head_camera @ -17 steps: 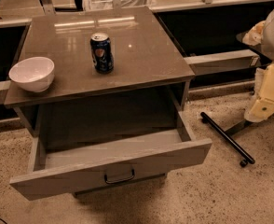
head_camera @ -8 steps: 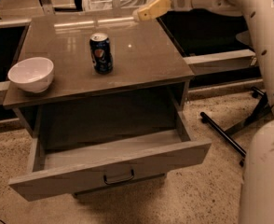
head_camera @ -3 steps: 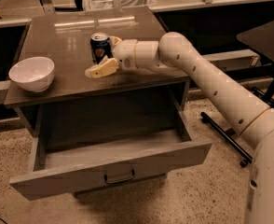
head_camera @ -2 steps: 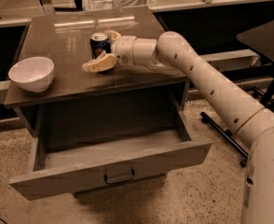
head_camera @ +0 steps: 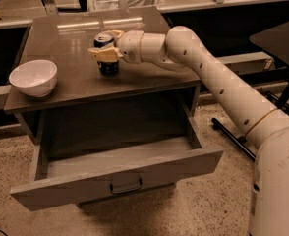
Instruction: Place pepsi can into top drawer
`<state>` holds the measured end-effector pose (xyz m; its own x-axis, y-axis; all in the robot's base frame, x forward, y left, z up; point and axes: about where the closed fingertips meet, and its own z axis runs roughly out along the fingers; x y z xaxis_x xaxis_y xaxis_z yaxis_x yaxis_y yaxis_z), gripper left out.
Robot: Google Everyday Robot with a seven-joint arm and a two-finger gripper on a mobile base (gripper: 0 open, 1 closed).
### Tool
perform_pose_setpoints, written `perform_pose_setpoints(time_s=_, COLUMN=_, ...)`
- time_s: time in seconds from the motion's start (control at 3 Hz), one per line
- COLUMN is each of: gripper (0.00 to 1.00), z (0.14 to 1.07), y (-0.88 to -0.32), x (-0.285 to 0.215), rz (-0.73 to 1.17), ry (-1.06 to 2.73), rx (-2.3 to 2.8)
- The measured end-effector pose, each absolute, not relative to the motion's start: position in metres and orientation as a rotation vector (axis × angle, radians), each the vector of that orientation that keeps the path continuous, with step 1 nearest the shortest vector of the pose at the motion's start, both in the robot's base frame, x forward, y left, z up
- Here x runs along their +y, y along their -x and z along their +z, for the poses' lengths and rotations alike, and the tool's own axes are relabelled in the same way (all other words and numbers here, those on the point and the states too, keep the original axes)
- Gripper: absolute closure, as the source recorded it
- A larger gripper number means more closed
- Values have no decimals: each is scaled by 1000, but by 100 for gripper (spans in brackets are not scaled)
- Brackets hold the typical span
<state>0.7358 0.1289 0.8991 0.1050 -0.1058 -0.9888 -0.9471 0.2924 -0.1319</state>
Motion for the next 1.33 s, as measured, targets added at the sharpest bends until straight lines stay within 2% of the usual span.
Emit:
perform_pose_setpoints(time_s=0.33, gripper=73, z=898, y=-734, x=118, rz=859, ry=1113, rx=1360)
perform_pose_setpoints(time_s=0.67, gripper=96, z=930, y=-714, x=86, rz=957, ry=1087, rx=1286)
perform_pose_setpoints(time_s=1.0, gripper=100, z=970, y=-656, x=54, rz=1055, ry=1106, rx=1146)
perform_pose_setpoints(time_s=1.33, gripper=100, z=972, y=-602, x=45, rz=1150, ry=1202, rx=1066)
